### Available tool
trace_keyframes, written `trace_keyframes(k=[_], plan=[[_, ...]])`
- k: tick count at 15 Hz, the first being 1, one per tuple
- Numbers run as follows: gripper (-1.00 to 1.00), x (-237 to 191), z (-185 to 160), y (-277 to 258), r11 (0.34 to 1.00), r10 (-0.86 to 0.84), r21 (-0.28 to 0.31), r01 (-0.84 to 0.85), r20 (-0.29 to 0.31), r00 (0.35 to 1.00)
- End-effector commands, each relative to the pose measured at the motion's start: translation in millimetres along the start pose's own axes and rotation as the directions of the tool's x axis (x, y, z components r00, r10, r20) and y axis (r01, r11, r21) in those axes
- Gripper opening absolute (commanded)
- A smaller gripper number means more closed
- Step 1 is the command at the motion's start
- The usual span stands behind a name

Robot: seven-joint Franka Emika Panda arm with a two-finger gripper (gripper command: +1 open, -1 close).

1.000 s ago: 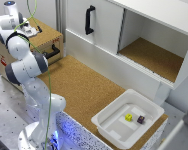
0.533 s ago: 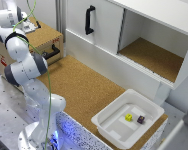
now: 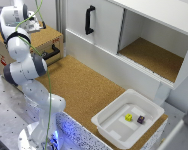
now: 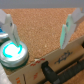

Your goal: Turn on the green light

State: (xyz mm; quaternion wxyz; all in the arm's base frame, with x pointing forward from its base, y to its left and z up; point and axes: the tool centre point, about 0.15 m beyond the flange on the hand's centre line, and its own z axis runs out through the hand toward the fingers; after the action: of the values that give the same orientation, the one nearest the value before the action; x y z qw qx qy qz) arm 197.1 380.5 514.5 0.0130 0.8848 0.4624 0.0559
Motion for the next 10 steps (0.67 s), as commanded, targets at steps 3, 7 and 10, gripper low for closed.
trace_keyframes(k=[3, 7, 10], plan=[[1.0, -64, 22, 59, 0.948, 0.295, 0.126, -0.293, -0.004, 0.955], [1.0, -86, 26, 112, 0.862, 0.499, 0.13, -0.49, -0.053, 0.865], [1.0, -93, 36, 154, 0.814, 0.577, 0.124, -0.567, -0.068, 0.814]])
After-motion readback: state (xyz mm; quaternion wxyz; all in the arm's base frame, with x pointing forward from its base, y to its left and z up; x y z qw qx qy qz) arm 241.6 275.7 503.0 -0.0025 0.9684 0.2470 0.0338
